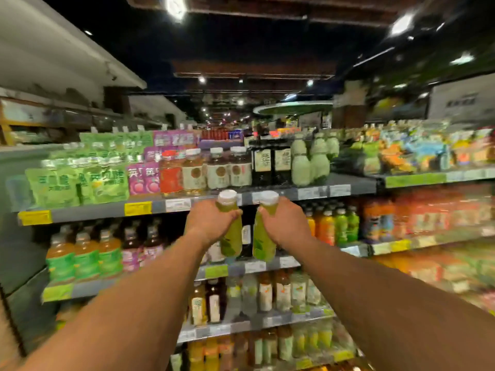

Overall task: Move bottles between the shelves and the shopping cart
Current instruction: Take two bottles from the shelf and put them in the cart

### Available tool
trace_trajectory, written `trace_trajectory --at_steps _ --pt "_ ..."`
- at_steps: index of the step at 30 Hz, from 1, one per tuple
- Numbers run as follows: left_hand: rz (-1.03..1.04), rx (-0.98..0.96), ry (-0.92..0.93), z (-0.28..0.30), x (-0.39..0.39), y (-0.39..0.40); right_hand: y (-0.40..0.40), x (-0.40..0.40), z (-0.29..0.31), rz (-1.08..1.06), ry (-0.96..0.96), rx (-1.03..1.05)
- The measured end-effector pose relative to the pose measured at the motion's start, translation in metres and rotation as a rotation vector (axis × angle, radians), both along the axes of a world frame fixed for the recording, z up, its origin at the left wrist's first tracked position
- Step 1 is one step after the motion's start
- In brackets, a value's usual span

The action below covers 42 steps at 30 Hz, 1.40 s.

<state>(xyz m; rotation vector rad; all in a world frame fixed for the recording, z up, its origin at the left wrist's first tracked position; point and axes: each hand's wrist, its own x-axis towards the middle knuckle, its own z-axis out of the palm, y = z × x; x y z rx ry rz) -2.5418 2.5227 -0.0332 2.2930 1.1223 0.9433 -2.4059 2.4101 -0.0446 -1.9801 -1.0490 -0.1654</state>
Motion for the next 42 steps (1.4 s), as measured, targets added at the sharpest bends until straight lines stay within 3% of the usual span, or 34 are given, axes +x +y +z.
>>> trace_trajectory --at_steps 12,26,32,42 --pt "-0.487 0.026 0.022 0.032 0.313 -0.207 -0.25 0.253 0.042 -0.482 -0.122 -0.03" --pt "-0.673 0.088 0.029 0.05 0.606 -0.314 -0.383 0.503 0.053 -0.724 -0.089 -0.066" --pt "-0.66 0.13 0.044 0.055 0.707 -0.348 -0.414 0.608 0.047 -0.723 -0.038 -0.048" --pt "-0.54 0.094 0.028 0.06 0.877 -0.407 -0.463 0.808 0.049 -0.525 -0.07 -0.067"
